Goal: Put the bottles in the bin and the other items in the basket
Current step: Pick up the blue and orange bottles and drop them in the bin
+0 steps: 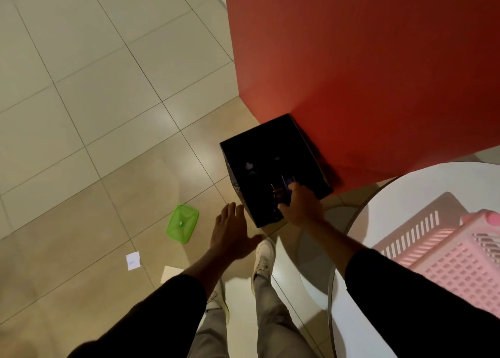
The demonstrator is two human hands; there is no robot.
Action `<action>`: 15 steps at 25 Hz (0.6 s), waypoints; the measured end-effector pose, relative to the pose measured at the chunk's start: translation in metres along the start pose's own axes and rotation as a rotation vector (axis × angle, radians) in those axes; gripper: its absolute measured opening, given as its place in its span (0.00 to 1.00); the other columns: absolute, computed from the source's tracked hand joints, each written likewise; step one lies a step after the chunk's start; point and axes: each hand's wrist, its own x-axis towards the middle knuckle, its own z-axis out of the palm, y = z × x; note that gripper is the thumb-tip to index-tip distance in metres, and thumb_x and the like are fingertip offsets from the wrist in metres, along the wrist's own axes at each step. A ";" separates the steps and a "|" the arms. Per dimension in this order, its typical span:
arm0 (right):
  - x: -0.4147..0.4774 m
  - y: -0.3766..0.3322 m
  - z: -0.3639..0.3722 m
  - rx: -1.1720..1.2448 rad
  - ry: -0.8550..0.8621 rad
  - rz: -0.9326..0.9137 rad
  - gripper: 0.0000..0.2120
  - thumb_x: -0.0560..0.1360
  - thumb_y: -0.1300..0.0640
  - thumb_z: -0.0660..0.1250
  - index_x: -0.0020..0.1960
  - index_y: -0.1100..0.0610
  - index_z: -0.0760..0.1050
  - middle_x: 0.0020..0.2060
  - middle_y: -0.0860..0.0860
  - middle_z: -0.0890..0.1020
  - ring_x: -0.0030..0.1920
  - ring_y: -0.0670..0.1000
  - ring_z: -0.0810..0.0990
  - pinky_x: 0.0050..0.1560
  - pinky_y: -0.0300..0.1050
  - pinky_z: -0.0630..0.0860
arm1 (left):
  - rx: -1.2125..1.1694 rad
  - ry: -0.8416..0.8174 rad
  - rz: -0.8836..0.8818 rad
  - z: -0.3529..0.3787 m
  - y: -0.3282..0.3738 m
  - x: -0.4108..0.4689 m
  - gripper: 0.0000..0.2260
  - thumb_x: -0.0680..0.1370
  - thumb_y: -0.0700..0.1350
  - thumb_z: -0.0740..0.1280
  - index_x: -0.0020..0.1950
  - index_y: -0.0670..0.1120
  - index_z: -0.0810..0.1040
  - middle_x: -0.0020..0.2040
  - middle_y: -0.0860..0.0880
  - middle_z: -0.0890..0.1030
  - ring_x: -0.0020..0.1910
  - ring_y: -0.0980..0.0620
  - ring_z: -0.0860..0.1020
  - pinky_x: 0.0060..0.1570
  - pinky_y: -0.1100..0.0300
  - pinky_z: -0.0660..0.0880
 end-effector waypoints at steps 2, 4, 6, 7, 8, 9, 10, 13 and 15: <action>-0.024 -0.002 0.016 -0.022 -0.039 -0.025 0.31 0.76 0.49 0.72 0.74 0.58 0.68 0.67 0.57 0.77 0.67 0.59 0.77 0.62 0.52 0.77 | 0.058 -0.073 0.032 0.008 -0.015 -0.021 0.53 0.73 0.71 0.69 0.85 0.40 0.53 0.86 0.39 0.54 0.86 0.38 0.51 0.83 0.46 0.53; -0.044 -0.004 0.035 -0.119 -0.072 -0.081 0.30 0.77 0.47 0.70 0.75 0.57 0.66 0.67 0.56 0.77 0.65 0.57 0.77 0.62 0.50 0.77 | 0.132 -0.118 0.075 0.018 -0.027 -0.036 0.54 0.74 0.72 0.66 0.86 0.40 0.47 0.87 0.39 0.46 0.86 0.40 0.43 0.83 0.47 0.45; -0.067 -0.007 0.049 -0.206 -0.093 -0.150 0.31 0.78 0.46 0.67 0.76 0.56 0.64 0.69 0.56 0.75 0.68 0.56 0.74 0.66 0.49 0.74 | 0.201 -0.127 0.128 0.017 -0.033 -0.053 0.54 0.75 0.72 0.64 0.87 0.41 0.45 0.87 0.38 0.42 0.85 0.41 0.38 0.81 0.48 0.39; -0.079 -0.008 0.055 -0.232 -0.108 -0.178 0.32 0.79 0.46 0.67 0.77 0.56 0.61 0.73 0.56 0.72 0.72 0.57 0.71 0.71 0.49 0.70 | 0.222 -0.125 0.151 0.014 -0.035 -0.061 0.53 0.75 0.71 0.64 0.87 0.41 0.44 0.86 0.38 0.40 0.84 0.42 0.36 0.80 0.48 0.37; -0.091 -0.010 0.062 -0.260 -0.111 -0.197 0.34 0.80 0.46 0.66 0.80 0.57 0.58 0.77 0.58 0.67 0.76 0.58 0.66 0.75 0.51 0.65 | 0.233 -0.112 0.169 0.011 -0.036 -0.067 0.53 0.76 0.70 0.64 0.87 0.41 0.44 0.86 0.39 0.39 0.83 0.42 0.33 0.79 0.48 0.35; -0.101 -0.012 0.066 -0.277 -0.108 -0.212 0.37 0.80 0.45 0.65 0.82 0.58 0.54 0.80 0.59 0.62 0.80 0.60 0.60 0.78 0.53 0.60 | 0.265 -0.105 0.204 0.006 -0.036 -0.072 0.53 0.76 0.70 0.64 0.86 0.41 0.43 0.85 0.38 0.38 0.82 0.41 0.32 0.79 0.48 0.34; -0.104 -0.011 0.071 -0.297 -0.116 -0.231 0.38 0.81 0.44 0.64 0.83 0.59 0.51 0.82 0.59 0.57 0.82 0.60 0.55 0.80 0.54 0.56 | 0.282 -0.111 0.219 0.006 -0.036 -0.072 0.52 0.76 0.69 0.64 0.86 0.41 0.42 0.85 0.38 0.37 0.81 0.41 0.31 0.78 0.48 0.33; -0.123 -0.014 0.077 -0.298 -0.059 -0.208 0.41 0.81 0.43 0.64 0.83 0.60 0.47 0.83 0.60 0.51 0.83 0.61 0.49 0.82 0.55 0.50 | 0.357 -0.098 0.309 -0.005 -0.041 -0.080 0.51 0.77 0.68 0.63 0.84 0.42 0.38 0.84 0.37 0.35 0.80 0.39 0.28 0.78 0.48 0.30; -0.131 -0.018 0.075 -0.271 -0.034 -0.196 0.42 0.81 0.43 0.64 0.83 0.60 0.46 0.83 0.60 0.50 0.83 0.61 0.47 0.83 0.55 0.48 | 0.398 -0.102 0.357 -0.012 -0.045 -0.080 0.51 0.78 0.67 0.62 0.85 0.41 0.39 0.84 0.37 0.34 0.82 0.38 0.29 0.79 0.48 0.30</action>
